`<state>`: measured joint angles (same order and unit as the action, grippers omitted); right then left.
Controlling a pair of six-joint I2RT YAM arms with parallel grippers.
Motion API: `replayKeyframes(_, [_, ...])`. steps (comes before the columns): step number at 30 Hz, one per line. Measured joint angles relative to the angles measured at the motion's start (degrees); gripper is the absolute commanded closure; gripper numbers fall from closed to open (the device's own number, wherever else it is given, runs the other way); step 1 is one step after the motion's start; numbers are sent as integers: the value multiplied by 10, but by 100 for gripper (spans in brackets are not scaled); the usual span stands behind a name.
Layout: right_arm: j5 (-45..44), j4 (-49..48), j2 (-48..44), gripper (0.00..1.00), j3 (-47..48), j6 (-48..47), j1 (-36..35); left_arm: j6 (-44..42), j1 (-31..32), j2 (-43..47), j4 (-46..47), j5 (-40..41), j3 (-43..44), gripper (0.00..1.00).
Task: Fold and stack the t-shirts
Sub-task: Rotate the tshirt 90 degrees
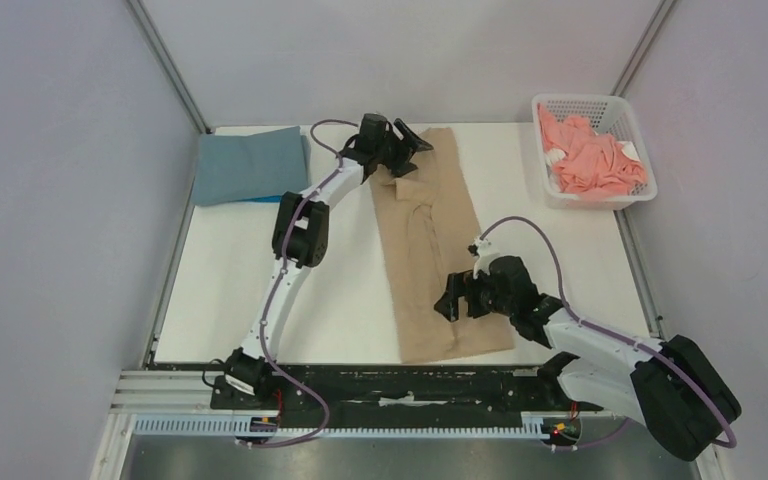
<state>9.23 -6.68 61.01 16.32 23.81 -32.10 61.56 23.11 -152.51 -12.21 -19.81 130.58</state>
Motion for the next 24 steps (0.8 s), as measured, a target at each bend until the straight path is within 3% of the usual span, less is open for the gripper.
replayKeyframes(3, [66,0,5,2,0,-25,-41,85,0,-96,86,-19,106,16])
replayKeyframes(7, [127,3,13,2,3,-70,-86,170,0,-138,174,-30,129,16])
replayKeyframes(11, [178,38,-7,2,1,-100,-105,192,0,-144,197,-12,129,16])
replayKeyframes(17, [146,125,-69,2,4,-121,-109,172,-3,-149,197,17,145,16])
replayKeyframes(24, [9,169,-133,2,35,-98,-108,13,-9,-83,105,14,115,16])
